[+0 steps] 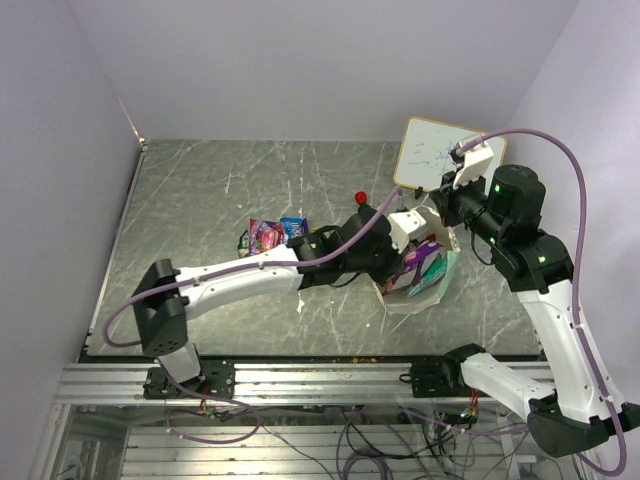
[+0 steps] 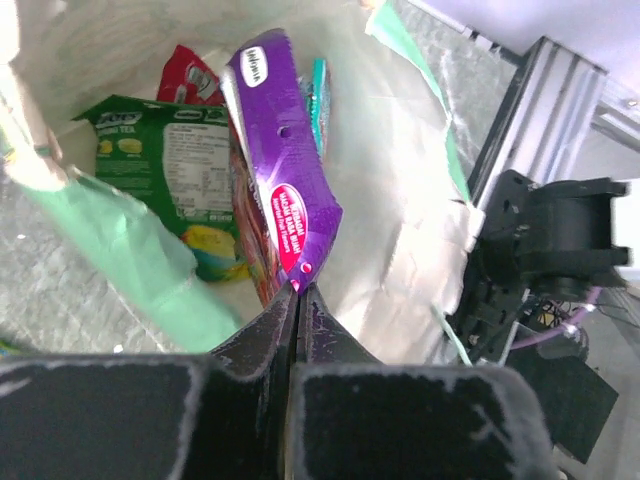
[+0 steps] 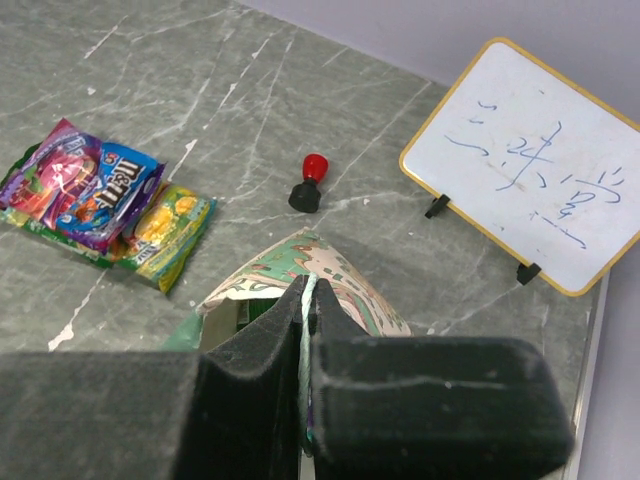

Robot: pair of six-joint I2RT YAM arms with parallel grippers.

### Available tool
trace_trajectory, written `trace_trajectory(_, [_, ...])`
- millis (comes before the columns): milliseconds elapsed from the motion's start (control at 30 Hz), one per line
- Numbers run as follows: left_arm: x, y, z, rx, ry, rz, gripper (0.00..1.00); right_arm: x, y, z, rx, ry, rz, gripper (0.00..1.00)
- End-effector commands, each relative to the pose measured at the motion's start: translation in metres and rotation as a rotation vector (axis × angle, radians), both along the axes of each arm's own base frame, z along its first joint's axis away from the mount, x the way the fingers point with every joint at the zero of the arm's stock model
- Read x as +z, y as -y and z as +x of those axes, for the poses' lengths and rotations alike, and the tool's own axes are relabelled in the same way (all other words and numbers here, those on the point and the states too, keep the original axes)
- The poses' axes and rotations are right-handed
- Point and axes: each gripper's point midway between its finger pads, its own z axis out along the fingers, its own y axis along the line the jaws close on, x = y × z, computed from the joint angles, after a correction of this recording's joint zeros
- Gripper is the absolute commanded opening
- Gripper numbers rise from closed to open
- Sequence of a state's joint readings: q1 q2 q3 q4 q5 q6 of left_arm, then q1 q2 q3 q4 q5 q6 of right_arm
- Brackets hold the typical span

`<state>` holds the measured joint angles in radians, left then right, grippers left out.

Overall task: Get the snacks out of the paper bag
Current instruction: Pick up the snack from the paper bag, then place the snack at the center of the board.

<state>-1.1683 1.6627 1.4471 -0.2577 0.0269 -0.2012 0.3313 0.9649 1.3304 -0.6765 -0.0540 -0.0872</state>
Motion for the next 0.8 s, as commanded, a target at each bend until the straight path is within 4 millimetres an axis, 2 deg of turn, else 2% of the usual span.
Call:
trace_trajectory(0, [0.08, -0.025, -0.006, 0.031, 0.05, -0.147, 0.07, 0.02, 0.003, 0.007, -0.026, 0.092, 0.012, 0.0])
trace_trajectory(133, [0.129, -0.053, 0.002, 0.141, 0.092, -0.218, 0.07, 0.021, 0.002, 0.009, -0.019, 0.097, 0.005, 0.0])
trace_trajectory(500, [0.225, -0.123, 0.008, 0.306, 0.208, -0.316, 0.07, 0.015, 0.004, 0.009, -0.018, 0.091, -0.017, 0.0])
trace_trajectory(567, [0.232, -0.14, 0.015, 0.369, 0.237, -0.312, 0.07, 0.012, 0.001, 0.009, 0.0, 0.082, -0.019, 0.0])
trace_trajectory(633, [0.227, -0.165, 0.029, 0.498, 0.258, -0.276, 0.07, 0.008, 0.0, 0.01, 0.005, 0.073, -0.023, 0.0])
trace_trajectory(767, [0.194, -0.227, 0.073, 0.821, 0.212, -0.131, 0.07, 0.007, -0.001, 0.011, 0.006, 0.074, -0.025, 0.0])
